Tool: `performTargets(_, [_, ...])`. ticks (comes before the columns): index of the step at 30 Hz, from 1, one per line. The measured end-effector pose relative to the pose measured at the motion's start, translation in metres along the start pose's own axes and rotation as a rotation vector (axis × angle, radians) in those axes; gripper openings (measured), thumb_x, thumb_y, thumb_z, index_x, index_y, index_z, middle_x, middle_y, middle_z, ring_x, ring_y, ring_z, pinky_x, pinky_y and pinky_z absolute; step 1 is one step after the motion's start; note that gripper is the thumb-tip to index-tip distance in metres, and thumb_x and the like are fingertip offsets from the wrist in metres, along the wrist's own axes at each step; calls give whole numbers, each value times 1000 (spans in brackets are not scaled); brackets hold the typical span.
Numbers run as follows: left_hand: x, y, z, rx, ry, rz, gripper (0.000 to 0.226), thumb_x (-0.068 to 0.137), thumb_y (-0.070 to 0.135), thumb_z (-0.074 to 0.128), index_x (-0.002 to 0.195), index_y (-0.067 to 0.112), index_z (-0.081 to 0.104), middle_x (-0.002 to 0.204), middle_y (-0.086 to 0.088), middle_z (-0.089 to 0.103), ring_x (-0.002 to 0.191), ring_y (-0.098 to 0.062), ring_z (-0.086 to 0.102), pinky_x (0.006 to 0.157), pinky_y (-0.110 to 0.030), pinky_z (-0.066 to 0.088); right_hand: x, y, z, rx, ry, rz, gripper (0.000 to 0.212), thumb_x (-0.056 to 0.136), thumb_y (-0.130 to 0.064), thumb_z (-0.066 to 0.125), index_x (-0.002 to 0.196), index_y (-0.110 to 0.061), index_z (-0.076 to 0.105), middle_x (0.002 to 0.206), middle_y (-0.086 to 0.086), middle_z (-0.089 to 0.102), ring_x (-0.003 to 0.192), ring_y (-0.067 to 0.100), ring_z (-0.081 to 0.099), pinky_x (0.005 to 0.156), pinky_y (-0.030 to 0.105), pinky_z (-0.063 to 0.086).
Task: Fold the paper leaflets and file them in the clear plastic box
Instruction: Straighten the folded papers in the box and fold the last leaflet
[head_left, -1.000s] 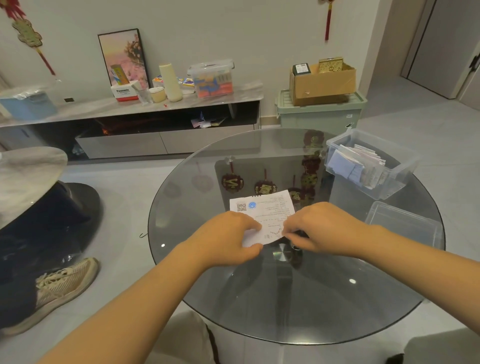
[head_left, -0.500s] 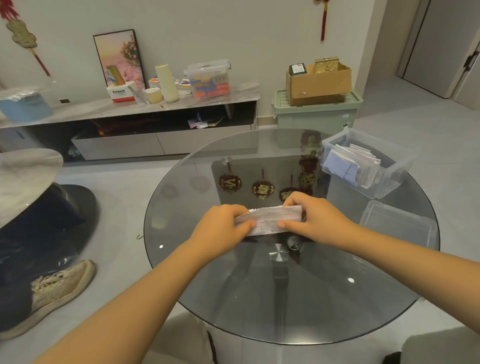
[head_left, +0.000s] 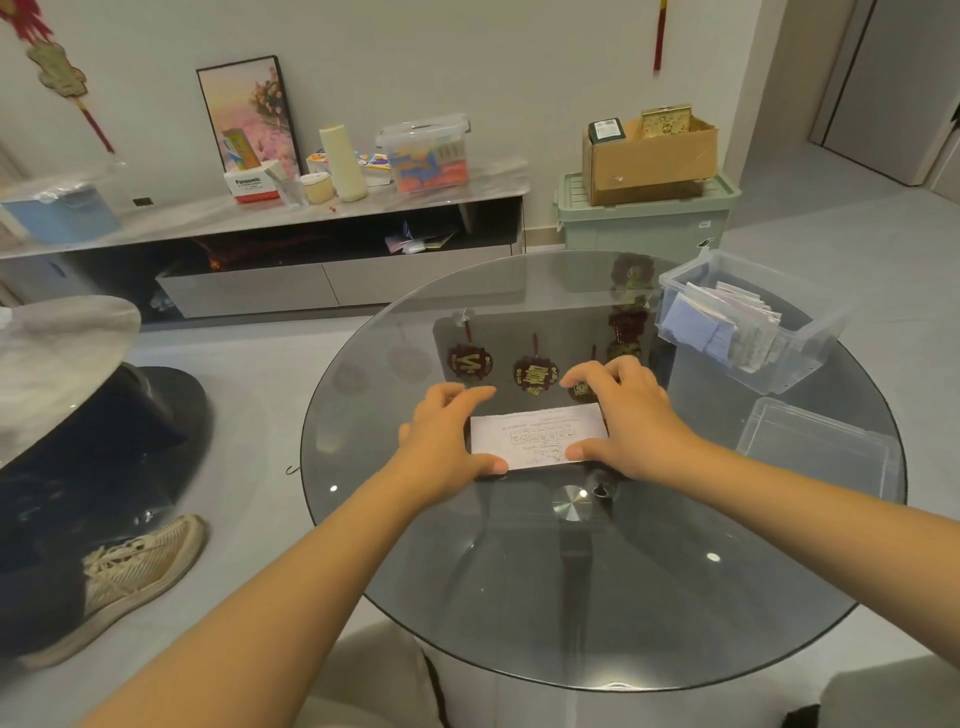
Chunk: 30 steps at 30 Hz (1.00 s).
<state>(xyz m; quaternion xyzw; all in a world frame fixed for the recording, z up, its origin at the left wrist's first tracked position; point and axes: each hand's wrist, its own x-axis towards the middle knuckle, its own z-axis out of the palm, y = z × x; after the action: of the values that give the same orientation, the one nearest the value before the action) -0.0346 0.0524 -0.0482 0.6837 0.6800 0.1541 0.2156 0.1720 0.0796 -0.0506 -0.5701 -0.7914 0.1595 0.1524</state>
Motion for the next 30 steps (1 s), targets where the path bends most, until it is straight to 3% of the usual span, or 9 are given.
performTargets(3, [-7,-1,-1,161,-86,222,47,88,34,64,131,38,46,143,11,35,133,-12,29,107,-30,15,0,3,-5,-121,34,-106,36,80,-32,72,111,-32,55,109,-7,32,110,17,32,98,30,27])
performTargets(5, [-12,-1,2,192,-121,260,44,87,45,61,128,40,48,138,11,36,129,-12,29,101,-27,16,-2,5,-6,-200,34,-201,19,88,-26,62,106,-31,63,108,-8,42,109,16,35,95,28,28])
performTargets(8, [-16,0,3,189,-135,269,46,82,53,62,126,46,48,123,11,37,119,-14,33,96,-25,21,-8,8,-1,-211,15,-317,24,94,-22,51,110,-28,67,111,-9,58,102,15,42,90,26,35])
performTargets(12, [-19,8,2,207,-143,319,42,84,49,63,123,42,52,107,11,42,104,-8,42,100,-30,26,-18,9,0,-141,-66,-407,29,90,-43,55,114,-31,65,114,-12,63,104,12,50,87,24,39])
performTargets(16, [-19,13,2,222,-116,355,42,85,47,63,125,36,56,114,11,44,101,-6,34,102,-29,27,-22,10,-4,-134,-113,-411,38,84,-56,57,115,-35,61,121,-14,60,114,9,47,96,29,40])
performTargets(20, [-17,14,3,158,-126,378,39,85,45,63,121,30,63,126,10,53,116,-8,43,103,-35,36,-25,10,3,-157,-110,-408,47,78,-66,54,113,-35,58,113,-14,59,105,6,47,85,20,39])
performTargets(23, [-16,16,3,158,-103,389,31,88,48,57,111,31,68,118,11,60,110,-6,48,100,-38,37,-27,7,7,-150,-67,-405,37,81,-61,54,106,-34,59,98,-14,58,88,4,46,73,19,36])
performTargets(26, [-16,20,3,155,-85,417,34,85,55,54,104,31,70,108,13,62,102,-4,50,99,-34,34,-26,7,5,-113,-39,-410,18,90,-41,52,93,-25,60,86,-9,59,81,11,52,69,27,43])
performTargets(30, [-14,21,8,175,-115,438,42,79,52,65,108,22,66,114,9,58,109,-8,47,99,-31,33,-26,10,-1,-61,-37,-370,16,95,-33,45,89,-19,52,73,-4,58,68,15,51,63,34,44])
